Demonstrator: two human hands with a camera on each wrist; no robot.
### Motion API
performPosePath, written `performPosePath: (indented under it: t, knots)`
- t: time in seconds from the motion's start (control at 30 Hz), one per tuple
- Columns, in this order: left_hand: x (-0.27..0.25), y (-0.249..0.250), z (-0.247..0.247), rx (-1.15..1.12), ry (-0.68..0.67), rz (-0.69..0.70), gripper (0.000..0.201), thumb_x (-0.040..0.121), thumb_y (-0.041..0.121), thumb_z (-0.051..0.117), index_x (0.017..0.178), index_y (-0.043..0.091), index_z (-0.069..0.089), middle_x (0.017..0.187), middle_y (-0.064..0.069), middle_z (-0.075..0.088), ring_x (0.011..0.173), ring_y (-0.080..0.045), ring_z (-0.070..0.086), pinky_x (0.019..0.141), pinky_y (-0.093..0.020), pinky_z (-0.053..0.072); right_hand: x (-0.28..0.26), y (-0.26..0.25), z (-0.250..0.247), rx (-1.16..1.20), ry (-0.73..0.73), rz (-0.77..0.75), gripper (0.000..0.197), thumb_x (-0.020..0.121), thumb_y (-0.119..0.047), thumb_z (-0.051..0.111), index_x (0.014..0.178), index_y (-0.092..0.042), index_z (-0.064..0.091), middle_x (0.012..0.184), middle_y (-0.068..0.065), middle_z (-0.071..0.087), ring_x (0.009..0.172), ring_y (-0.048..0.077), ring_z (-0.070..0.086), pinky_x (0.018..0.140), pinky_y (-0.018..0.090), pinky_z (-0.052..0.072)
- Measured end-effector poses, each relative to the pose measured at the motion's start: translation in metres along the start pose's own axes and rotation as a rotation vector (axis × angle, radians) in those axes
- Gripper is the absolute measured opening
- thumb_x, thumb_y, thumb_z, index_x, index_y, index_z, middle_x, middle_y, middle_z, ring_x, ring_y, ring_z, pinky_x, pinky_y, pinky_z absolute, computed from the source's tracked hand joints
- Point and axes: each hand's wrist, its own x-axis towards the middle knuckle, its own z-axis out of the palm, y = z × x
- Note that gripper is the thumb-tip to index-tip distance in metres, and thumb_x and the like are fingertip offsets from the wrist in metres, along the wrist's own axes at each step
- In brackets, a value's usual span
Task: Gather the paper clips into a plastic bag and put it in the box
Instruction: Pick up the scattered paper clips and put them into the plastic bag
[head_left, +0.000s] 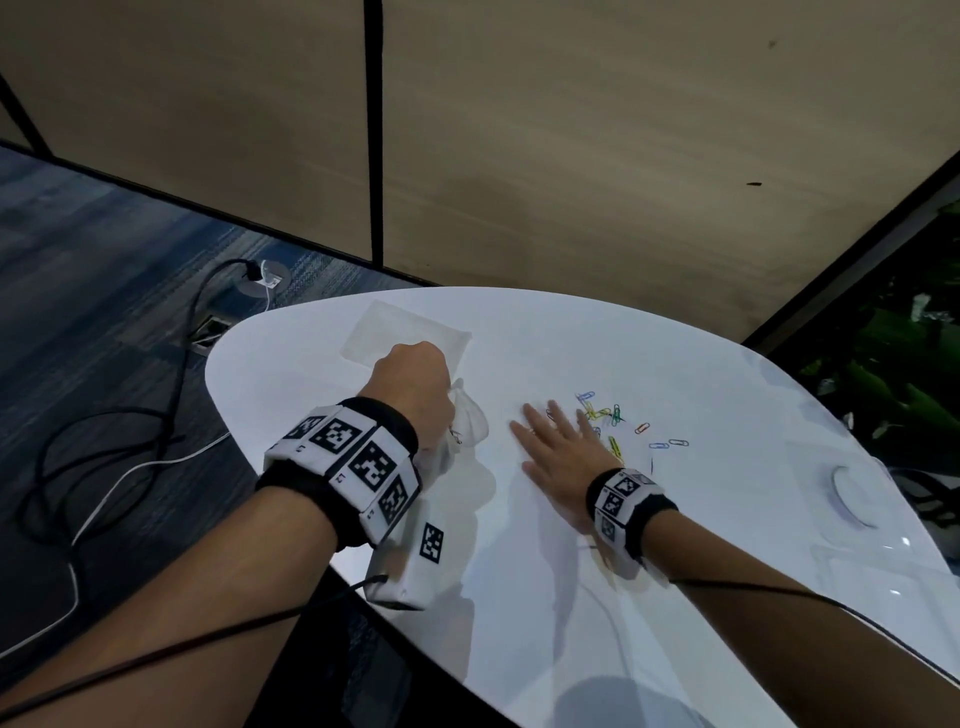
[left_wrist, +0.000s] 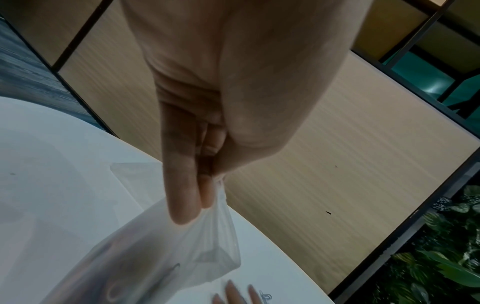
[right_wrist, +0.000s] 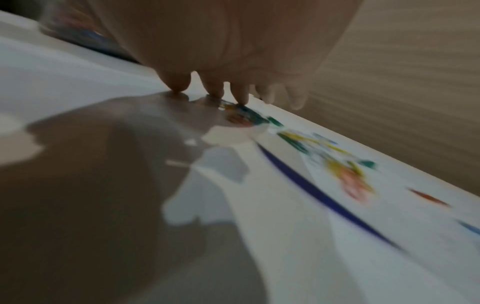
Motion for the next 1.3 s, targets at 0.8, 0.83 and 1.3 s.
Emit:
performPosePath:
  t: [0.8, 0.83, 1.3]
  knots:
    - [-0.002, 0.021, 0.008, 0.027, -0.045, 0.033, 0.03, 0.09, 0.001, 0.057, 0.117, 0.002, 0.07, 0.112, -0.017, 0.072, 0.101, -0.033, 0.072, 0.092, -0.041, 0.061, -0.01, 0.055, -0.06, 1.741, 0.267, 0.751, 0.008, 0.079, -0.005, 0.077, 0.085, 0.001, 0.076, 0.085, 0.017, 0.073, 0.082, 0.027, 0.071, 0.077, 0.029, 0.06]
    - [-0.002, 0.024, 0.009, 0.025, -0.052, 0.039, 0.029, 0.09, 0.001, 0.056, 0.116, 0.002, 0.07, 0.11, -0.017, 0.072, 0.1, -0.033, 0.072, 0.092, -0.041, 0.061, -0.014, 0.048, -0.071, 1.892, 0.251, 0.675, 0.016, 0.082, -0.003, 0.074, 0.094, 0.007, 0.073, 0.09, 0.019, 0.071, 0.083, 0.026, 0.07, 0.074, 0.027, 0.06]
    - [-0.006, 0.064, 0.043, -0.059, -0.13, 0.11, 0.021, 0.088, -0.002, 0.059, 0.104, -0.001, 0.073, 0.097, -0.022, 0.076, 0.09, -0.038, 0.076, 0.084, -0.044, 0.064, -0.045, -0.032, -0.119, 1.215, 0.249, 0.406, 0.023, 0.079, 0.0, 0.065, 0.093, -0.013, 0.078, 0.07, 0.008, 0.074, 0.062, 0.019, 0.069, 0.07, 0.029, 0.061]
